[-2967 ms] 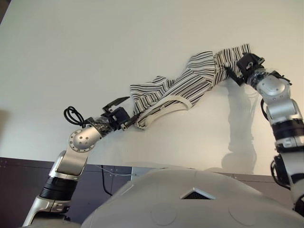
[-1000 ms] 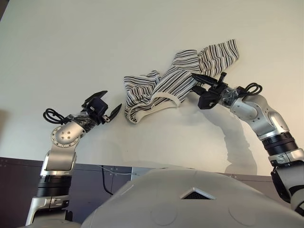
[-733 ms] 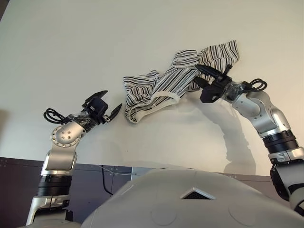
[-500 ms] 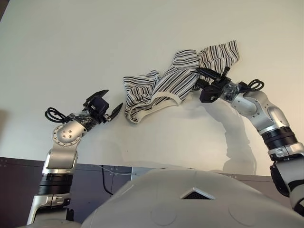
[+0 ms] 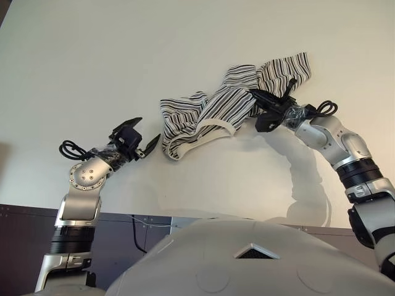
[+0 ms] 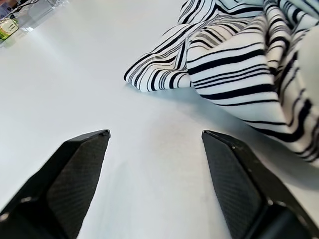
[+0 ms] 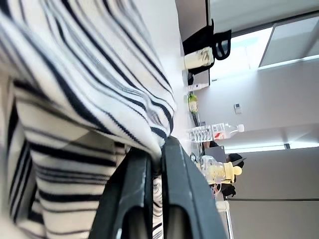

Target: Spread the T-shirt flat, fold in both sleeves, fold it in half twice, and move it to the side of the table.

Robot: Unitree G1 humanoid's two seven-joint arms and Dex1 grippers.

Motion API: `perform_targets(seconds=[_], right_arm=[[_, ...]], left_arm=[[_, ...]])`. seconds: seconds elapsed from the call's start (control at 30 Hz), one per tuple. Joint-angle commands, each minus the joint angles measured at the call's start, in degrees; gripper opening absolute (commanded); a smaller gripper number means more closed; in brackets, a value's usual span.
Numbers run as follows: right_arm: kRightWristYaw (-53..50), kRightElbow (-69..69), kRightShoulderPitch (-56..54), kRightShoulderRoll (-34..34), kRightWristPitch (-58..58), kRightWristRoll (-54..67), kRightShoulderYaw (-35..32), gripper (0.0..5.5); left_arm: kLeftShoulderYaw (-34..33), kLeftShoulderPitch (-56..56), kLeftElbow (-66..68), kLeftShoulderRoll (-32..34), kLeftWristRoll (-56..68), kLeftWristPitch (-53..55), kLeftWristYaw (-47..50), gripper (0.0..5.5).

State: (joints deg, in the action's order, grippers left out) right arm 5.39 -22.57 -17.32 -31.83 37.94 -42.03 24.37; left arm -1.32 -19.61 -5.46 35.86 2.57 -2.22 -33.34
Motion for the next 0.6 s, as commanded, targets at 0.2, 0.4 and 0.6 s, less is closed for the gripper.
perform_targets(seconds=[0.2, 0.4, 0.6], right_arm=[[5.1, 19.4, 8.7, -8.7, -0.1, 17.2, -13.6, 0.13], [8.0, 20.4, 27.4, -21.4, 4.5, 15.0, -22.2, 0.13], [4.2, 17.5, 33.1, -20.2, 2.5, 4.4, -19.6, 0.13]], left_arm=[[-2.2, -4.1, -5.0, -0.5, -0.2, 2.7, 1.0, 3.42], [-0.9, -12.3, -11.9, -1.8, -1.8, 1.9, 1.7, 3.42], [4.1, -11.8, -19.7, -1.6, -5.6, 2.8, 1.1, 3.42]])
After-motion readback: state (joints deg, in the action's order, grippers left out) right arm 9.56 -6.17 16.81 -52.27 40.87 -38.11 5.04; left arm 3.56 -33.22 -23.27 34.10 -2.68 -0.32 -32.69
